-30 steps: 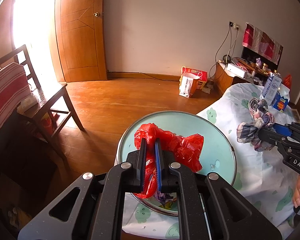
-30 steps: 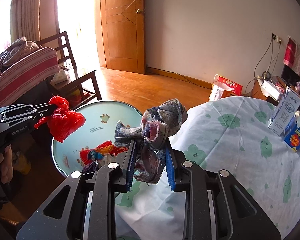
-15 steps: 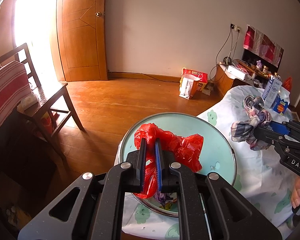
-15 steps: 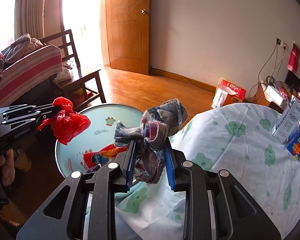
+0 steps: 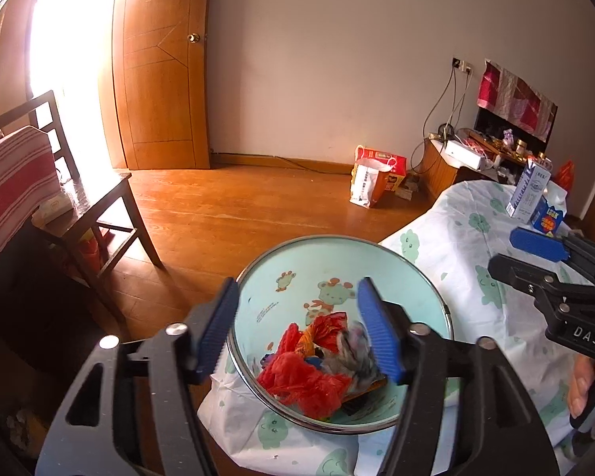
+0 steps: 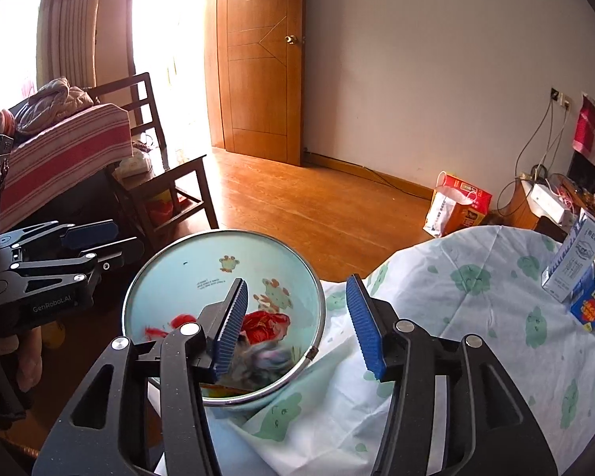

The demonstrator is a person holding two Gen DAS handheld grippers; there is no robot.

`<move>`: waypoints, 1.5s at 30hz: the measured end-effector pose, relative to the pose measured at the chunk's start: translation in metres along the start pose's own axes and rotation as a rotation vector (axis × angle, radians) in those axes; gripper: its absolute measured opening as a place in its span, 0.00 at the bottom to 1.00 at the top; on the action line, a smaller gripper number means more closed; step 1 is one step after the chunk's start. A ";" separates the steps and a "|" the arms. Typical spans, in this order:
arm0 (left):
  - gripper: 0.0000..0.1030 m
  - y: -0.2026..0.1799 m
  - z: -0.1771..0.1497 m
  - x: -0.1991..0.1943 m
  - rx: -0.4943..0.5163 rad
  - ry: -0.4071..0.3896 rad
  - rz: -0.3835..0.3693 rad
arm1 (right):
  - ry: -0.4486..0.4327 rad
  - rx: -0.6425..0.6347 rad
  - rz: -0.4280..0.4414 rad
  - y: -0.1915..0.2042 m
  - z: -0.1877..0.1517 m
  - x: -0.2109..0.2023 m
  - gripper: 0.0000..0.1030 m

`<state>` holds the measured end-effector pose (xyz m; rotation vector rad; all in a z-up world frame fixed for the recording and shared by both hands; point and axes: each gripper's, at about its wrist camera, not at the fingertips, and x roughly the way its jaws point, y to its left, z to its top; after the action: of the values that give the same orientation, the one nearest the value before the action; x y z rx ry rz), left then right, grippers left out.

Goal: Collect trash

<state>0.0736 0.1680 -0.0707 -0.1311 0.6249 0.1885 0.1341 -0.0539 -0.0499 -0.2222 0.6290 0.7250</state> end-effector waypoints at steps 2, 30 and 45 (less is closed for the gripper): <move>0.68 -0.003 0.000 -0.008 0.005 -0.014 -0.002 | -0.012 0.026 -0.010 -0.007 -0.005 -0.011 0.54; 0.92 -0.024 0.007 -0.077 0.035 -0.154 0.026 | -0.163 0.136 -0.120 -0.034 -0.033 -0.101 0.66; 0.94 -0.026 0.008 -0.076 0.051 -0.152 0.040 | -0.167 0.136 -0.123 -0.031 -0.032 -0.103 0.71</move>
<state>0.0237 0.1344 -0.0174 -0.0544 0.4807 0.2191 0.0816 -0.1460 -0.0138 -0.0730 0.4986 0.5736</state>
